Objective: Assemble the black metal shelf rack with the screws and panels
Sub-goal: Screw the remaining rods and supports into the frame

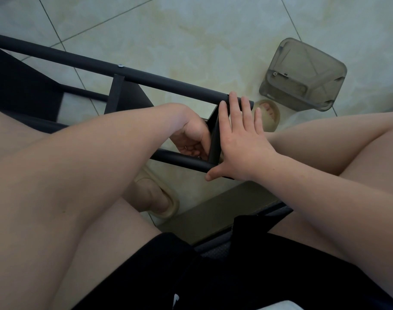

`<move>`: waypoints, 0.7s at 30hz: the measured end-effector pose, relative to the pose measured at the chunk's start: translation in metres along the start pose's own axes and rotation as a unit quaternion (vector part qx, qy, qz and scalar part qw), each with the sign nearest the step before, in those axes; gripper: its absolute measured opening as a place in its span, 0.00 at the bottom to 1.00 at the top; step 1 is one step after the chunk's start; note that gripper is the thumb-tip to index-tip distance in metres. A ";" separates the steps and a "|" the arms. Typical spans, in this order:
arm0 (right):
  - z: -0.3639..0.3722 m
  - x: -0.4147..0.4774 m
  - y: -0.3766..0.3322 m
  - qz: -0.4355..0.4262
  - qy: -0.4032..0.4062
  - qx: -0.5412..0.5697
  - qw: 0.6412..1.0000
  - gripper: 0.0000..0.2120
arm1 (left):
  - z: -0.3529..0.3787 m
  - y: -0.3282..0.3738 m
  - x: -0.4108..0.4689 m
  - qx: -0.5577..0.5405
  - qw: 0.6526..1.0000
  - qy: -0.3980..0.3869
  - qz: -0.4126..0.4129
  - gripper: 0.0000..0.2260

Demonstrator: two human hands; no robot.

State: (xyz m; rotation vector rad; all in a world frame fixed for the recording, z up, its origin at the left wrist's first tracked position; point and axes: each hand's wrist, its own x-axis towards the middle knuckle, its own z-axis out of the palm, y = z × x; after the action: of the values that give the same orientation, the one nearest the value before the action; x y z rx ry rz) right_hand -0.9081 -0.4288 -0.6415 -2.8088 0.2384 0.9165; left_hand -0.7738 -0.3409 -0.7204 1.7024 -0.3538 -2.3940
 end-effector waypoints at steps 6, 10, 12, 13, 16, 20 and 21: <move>-0.001 0.000 0.000 0.000 -0.002 0.001 1.000 0.77 | 0.000 0.002 -0.002 -0.009 1.000 0.001 0.009 0.06; -0.001 -0.001 0.000 -0.002 0.002 -0.001 1.000 0.76 | 0.000 0.002 -0.003 -0.001 1.000 -0.001 0.013 0.06; -0.002 -0.001 0.000 -0.003 0.002 -0.001 1.000 0.76 | 0.000 0.002 -0.004 -0.003 1.000 -0.001 0.016 0.06; -0.002 -0.001 0.000 -0.003 0.001 -0.001 1.000 0.76 | 0.000 0.002 -0.004 -0.004 1.000 -0.001 0.017 0.06; -0.002 -0.001 -0.001 -0.003 0.001 0.000 1.000 0.76 | -0.001 0.002 -0.005 0.002 1.000 0.006 0.019 0.06; -0.002 -0.001 -0.001 -0.002 0.002 -0.004 1.000 0.76 | -0.003 -0.001 -0.007 -0.006 1.000 0.006 -0.003 0.05; -0.002 -0.001 -0.001 -0.002 0.002 -0.004 1.000 0.76 | -0.003 -0.001 -0.008 -0.004 1.000 0.002 -0.008 0.04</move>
State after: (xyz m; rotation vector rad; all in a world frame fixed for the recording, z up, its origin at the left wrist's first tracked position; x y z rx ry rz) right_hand -0.9075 -0.4280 -0.6394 -2.8175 0.2297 0.9119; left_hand -0.7689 -0.3379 -0.7146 1.7131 -0.3311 -2.3983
